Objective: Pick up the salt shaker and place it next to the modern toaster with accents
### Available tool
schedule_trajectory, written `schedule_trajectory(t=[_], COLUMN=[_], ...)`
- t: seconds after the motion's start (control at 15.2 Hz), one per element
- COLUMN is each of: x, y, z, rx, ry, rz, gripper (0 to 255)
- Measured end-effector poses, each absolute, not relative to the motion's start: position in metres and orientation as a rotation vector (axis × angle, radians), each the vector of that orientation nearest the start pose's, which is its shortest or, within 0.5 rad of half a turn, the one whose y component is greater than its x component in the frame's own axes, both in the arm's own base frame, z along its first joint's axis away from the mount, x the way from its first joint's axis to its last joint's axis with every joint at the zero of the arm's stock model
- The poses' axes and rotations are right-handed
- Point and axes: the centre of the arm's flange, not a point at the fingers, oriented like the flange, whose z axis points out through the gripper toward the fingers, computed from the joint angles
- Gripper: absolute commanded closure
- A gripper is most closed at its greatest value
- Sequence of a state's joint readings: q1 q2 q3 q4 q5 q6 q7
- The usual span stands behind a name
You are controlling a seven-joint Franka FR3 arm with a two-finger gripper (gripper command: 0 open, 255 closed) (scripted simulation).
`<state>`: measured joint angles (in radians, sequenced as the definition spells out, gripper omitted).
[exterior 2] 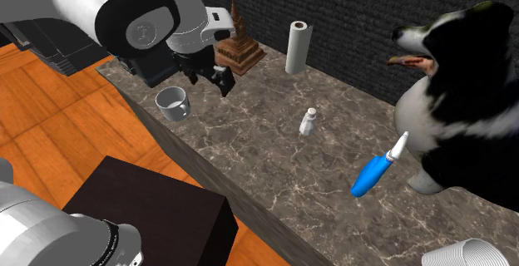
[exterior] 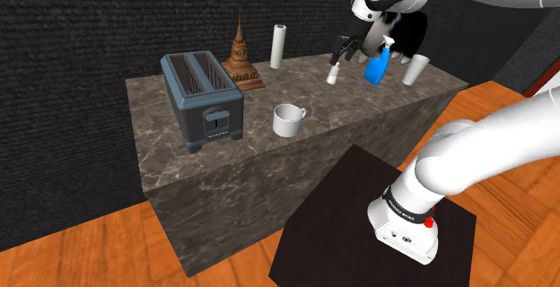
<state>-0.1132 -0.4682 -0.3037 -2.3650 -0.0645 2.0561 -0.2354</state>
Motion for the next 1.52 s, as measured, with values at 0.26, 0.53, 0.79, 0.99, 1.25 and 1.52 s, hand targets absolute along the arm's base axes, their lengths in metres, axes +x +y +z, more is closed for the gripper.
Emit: schedule_trajectory(t=[0.26,0.53,0.79,0.99,1.25,1.52], x=[0.402,0.417,0.428,0.438,0.450,0.460], y=[-0.235,-0.280,-0.326,-0.361,-0.410,-0.452], z=[0.485,0.462,0.440,0.423,0.400,0.377], rx=[-3.081,-3.065,-3.049,-3.038,-3.021,-3.003], ry=[0.251,0.294,0.336,0.369,0.409,0.449], rz=[-0.273,-0.298,-0.322,-0.341,-0.365,-0.390], gripper=[0,0,0,0,0,0])
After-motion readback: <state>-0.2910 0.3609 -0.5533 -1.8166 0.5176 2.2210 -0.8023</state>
